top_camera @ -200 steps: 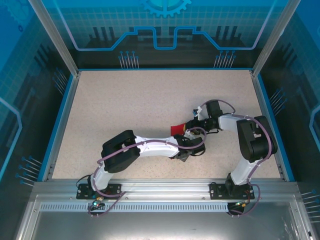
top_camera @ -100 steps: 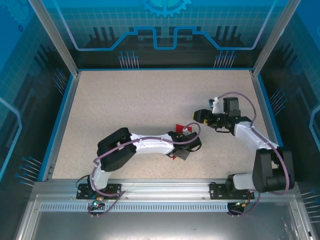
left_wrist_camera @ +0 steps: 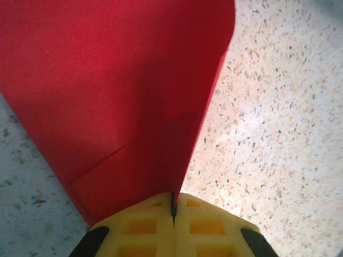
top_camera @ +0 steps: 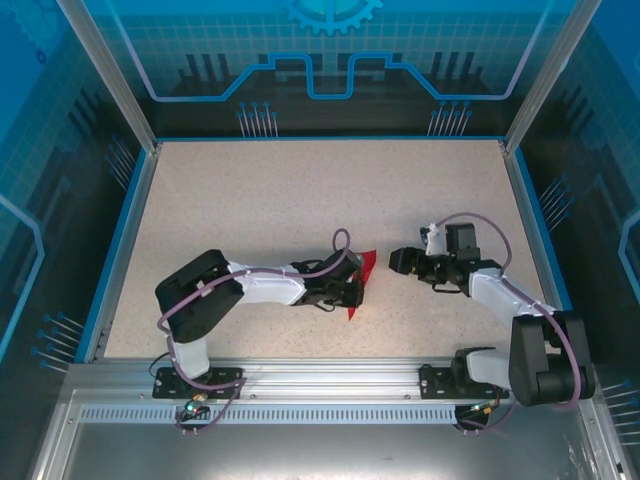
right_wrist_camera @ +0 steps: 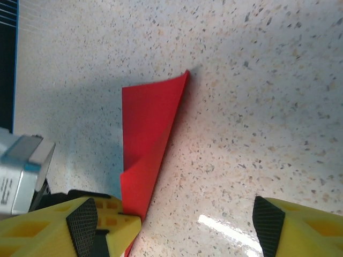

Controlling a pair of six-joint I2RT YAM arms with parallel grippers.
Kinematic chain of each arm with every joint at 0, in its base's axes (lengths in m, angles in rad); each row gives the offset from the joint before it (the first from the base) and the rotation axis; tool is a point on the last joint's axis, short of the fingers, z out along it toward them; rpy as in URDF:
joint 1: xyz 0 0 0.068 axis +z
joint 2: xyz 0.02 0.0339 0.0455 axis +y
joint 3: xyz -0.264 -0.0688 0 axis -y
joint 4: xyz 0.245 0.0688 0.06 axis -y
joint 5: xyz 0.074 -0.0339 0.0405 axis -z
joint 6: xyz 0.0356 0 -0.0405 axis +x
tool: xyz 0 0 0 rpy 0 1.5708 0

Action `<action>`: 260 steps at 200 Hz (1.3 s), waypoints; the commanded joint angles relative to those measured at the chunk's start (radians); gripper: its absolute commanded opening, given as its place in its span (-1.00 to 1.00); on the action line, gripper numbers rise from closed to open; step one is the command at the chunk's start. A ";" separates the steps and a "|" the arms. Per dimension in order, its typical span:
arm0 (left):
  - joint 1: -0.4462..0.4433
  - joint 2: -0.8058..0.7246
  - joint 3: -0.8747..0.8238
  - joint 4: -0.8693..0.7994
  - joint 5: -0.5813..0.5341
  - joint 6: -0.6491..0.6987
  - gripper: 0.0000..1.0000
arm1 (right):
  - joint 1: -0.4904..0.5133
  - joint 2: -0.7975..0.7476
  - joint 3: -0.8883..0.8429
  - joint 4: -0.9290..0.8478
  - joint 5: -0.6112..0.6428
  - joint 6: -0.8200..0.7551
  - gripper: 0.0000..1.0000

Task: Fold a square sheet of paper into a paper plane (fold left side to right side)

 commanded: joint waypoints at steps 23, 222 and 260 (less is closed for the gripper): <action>0.056 -0.038 -0.125 0.341 0.162 -0.138 -1.00 | 0.064 0.022 -0.039 0.110 -0.008 0.022 0.59; 0.155 0.007 -0.346 0.724 0.245 -0.295 -1.00 | 0.315 0.305 0.082 0.313 0.107 0.189 0.19; 0.160 0.014 -0.360 0.734 0.242 -0.300 -1.00 | 0.329 0.356 0.110 0.306 0.117 0.202 0.05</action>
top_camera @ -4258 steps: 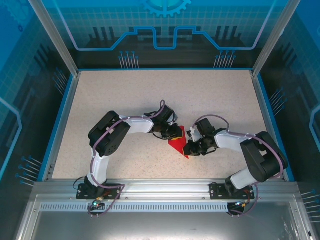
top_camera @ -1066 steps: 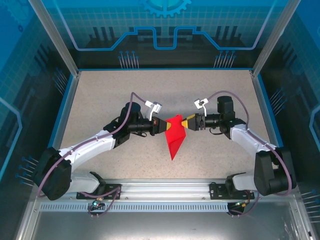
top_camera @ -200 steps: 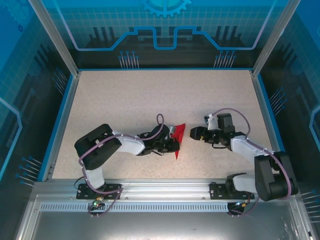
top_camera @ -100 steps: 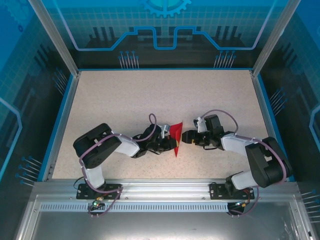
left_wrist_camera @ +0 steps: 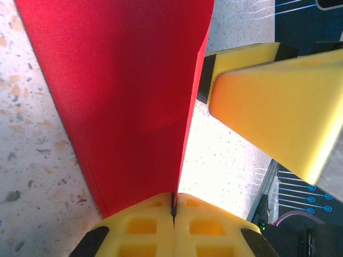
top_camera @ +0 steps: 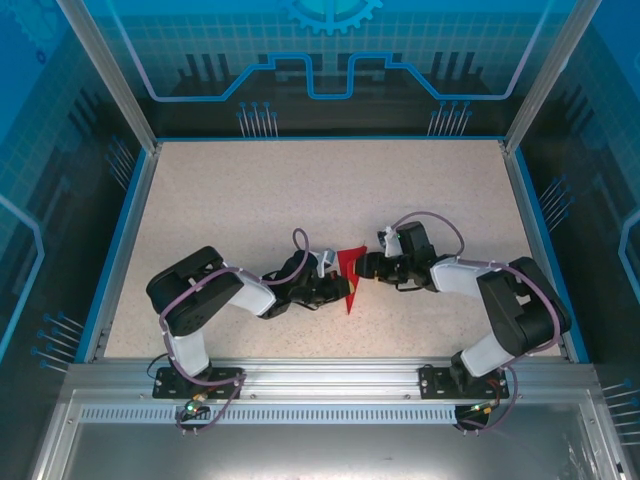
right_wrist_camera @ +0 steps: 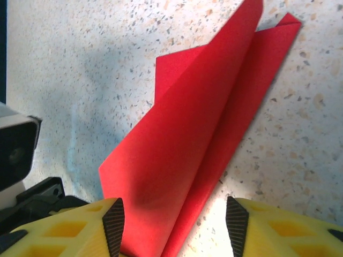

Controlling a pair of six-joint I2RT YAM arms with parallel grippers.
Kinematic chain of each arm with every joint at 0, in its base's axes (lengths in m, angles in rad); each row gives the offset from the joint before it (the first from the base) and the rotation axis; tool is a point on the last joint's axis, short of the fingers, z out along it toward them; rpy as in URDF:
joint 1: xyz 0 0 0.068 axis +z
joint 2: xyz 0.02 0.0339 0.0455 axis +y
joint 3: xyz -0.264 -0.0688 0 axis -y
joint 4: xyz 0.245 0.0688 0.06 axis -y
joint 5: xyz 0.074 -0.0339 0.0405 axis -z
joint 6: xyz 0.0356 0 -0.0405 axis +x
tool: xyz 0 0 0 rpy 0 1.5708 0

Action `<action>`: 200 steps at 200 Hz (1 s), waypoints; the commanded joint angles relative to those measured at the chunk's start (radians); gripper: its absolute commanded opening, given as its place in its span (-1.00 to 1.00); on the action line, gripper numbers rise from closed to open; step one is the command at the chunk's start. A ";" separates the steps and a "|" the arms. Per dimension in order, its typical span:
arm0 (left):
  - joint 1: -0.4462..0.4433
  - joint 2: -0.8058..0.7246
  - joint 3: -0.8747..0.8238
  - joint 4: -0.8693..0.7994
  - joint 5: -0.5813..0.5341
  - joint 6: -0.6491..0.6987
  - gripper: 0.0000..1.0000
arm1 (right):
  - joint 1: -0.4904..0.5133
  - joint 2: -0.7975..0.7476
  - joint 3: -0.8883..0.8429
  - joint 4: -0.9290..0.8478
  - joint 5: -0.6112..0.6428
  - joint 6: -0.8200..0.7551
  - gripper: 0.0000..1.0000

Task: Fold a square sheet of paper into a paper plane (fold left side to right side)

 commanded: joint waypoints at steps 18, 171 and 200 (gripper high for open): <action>0.014 0.021 -0.021 0.040 0.011 -0.018 -1.00 | 0.029 0.057 0.042 0.005 0.019 0.018 0.02; 0.028 0.000 -0.004 0.021 0.034 -0.020 -0.72 | 0.049 0.172 0.099 -0.103 0.058 0.030 -0.06; 0.037 -0.030 -0.001 -0.009 0.034 -0.012 -0.58 | 0.049 0.180 0.106 -0.107 0.053 0.029 -0.07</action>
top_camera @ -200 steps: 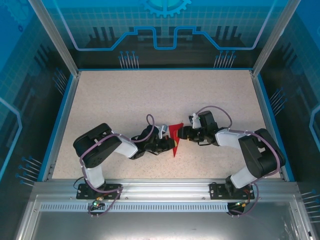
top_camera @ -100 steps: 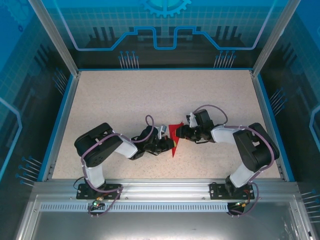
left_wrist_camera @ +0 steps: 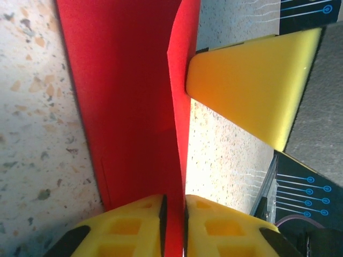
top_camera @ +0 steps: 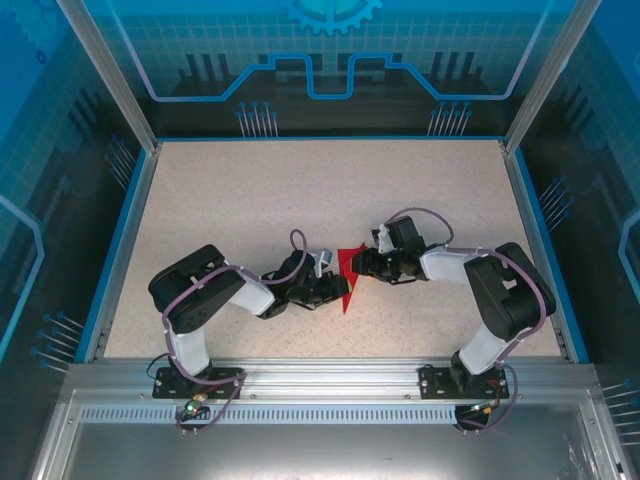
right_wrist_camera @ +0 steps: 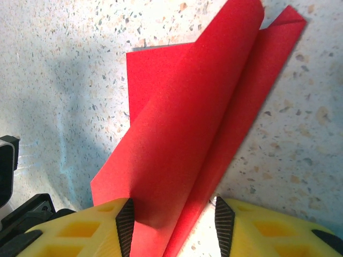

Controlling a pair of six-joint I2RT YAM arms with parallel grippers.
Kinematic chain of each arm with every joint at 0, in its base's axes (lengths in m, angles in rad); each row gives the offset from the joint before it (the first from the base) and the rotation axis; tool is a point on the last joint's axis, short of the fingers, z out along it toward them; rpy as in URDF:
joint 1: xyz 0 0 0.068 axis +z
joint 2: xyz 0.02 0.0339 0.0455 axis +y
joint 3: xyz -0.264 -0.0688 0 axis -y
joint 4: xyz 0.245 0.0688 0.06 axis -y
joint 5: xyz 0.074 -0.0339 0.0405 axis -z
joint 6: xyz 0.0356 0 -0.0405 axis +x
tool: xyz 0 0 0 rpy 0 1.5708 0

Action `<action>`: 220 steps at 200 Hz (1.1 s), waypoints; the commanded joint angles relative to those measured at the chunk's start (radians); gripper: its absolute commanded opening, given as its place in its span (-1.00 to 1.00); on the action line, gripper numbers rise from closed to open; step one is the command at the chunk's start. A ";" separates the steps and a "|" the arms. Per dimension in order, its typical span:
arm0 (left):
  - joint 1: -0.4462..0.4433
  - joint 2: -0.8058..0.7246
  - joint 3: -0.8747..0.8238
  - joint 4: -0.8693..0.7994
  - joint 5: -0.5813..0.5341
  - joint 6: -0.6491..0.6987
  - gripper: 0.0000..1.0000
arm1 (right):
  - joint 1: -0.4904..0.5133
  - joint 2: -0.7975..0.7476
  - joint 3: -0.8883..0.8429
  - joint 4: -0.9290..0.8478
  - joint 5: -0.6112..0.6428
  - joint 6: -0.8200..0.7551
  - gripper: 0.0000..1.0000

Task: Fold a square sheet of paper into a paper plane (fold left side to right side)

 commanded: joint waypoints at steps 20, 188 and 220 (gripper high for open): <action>0.029 -0.070 0.004 -0.043 0.014 0.016 -0.48 | 0.027 0.079 -0.003 -0.002 0.026 -0.010 -0.07; 0.126 0.042 0.126 -0.089 0.089 0.014 -0.52 | 0.027 0.072 0.006 -0.010 0.015 -0.013 -0.07; 0.135 0.042 0.134 -0.117 0.079 0.039 -0.92 | 0.018 0.044 0.006 0.004 -0.015 -0.015 -0.03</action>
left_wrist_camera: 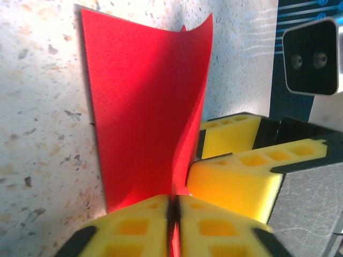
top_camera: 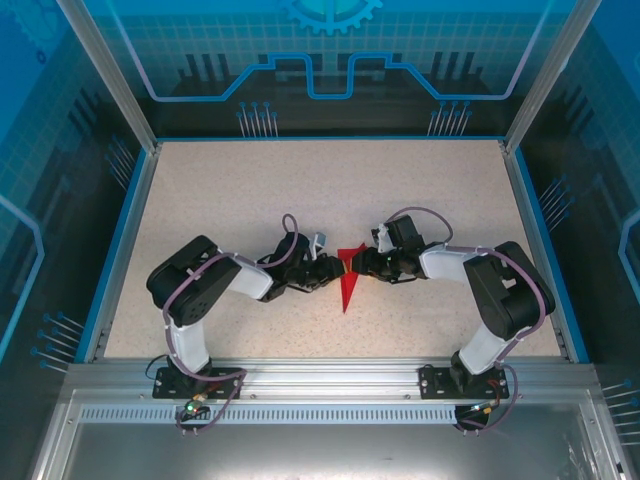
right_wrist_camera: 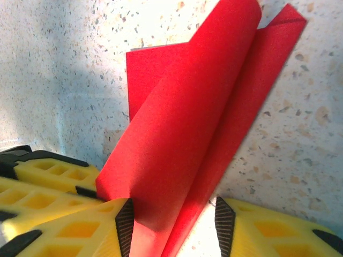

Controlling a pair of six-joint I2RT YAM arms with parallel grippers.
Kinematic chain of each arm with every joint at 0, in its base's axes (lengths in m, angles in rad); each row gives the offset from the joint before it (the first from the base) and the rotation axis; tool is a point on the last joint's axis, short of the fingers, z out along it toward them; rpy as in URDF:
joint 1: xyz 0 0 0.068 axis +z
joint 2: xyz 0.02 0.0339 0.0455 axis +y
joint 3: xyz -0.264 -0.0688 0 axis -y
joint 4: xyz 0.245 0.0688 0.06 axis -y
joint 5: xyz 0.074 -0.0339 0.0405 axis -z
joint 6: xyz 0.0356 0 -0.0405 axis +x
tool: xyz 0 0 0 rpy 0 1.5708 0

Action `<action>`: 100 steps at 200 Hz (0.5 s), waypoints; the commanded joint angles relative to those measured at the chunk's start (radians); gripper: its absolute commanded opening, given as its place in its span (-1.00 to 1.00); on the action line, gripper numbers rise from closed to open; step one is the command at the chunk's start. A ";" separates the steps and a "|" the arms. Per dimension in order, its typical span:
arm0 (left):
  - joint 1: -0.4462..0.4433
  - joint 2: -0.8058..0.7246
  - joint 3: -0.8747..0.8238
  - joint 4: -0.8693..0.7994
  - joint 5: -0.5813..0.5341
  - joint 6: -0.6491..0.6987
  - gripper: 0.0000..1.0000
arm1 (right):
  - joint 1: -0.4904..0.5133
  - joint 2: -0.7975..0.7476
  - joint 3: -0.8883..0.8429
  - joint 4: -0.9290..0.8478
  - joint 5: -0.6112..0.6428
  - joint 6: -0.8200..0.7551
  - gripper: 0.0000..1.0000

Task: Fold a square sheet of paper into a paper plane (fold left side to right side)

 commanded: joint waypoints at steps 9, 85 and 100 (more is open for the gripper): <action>0.023 0.008 0.026 -0.032 0.012 0.042 -1.00 | 0.010 0.019 -0.007 0.027 -0.020 -0.017 -0.01; 0.036 0.013 0.040 -0.053 0.026 0.078 -1.00 | -0.055 -0.056 0.048 0.008 -0.076 0.003 0.46; 0.037 0.017 0.043 -0.052 0.031 0.079 -1.00 | -0.055 -0.039 0.062 0.008 -0.076 0.017 0.57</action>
